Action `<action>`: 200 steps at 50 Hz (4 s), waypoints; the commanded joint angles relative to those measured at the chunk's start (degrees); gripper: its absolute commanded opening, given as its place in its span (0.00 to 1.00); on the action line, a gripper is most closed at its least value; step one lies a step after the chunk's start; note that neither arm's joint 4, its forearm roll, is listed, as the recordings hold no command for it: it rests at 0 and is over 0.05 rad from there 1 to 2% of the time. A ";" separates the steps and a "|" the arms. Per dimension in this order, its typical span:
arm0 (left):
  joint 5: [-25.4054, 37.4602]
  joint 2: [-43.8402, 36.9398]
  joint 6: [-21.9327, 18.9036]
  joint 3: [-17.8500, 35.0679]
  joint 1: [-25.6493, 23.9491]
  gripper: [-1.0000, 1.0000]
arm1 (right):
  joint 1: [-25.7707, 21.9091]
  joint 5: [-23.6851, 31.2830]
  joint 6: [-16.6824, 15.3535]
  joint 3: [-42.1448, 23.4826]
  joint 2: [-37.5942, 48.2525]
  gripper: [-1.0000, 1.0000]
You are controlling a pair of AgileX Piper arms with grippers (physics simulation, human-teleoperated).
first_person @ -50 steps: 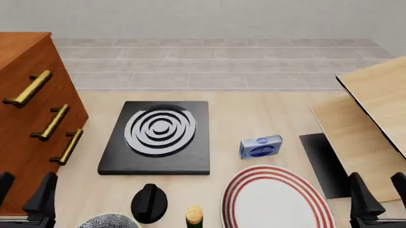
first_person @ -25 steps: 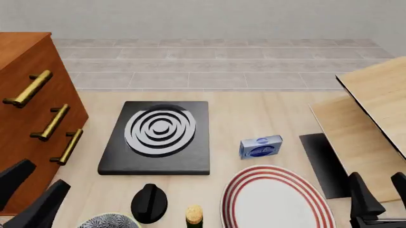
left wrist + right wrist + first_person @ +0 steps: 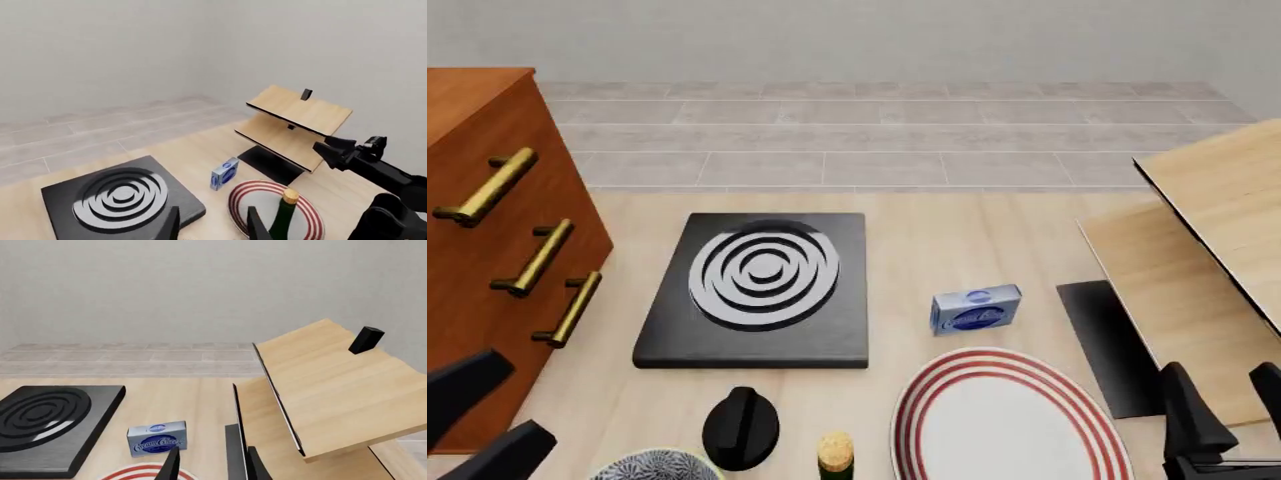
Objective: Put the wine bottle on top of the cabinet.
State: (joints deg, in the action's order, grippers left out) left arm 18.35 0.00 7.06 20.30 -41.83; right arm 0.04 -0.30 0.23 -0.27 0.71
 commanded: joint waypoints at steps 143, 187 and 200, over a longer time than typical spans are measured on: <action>-67.73 -66.72 0.75 -14.57 -27.16 1.00 | -0.02 -0.83 0.04 0.07 0.79 1.00; -80.24 -84.53 -1.56 -14.12 -26.10 1.00 | 0.01 -0.81 0.00 0.07 0.74 1.00; -82.82 -88.42 -1.71 -13.18 -26.53 1.00 | 0.03 -0.91 -0.11 0.07 0.94 1.00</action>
State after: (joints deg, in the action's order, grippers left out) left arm -62.26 -85.18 5.56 6.52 -68.15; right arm 0.06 -1.16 0.18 -0.21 1.54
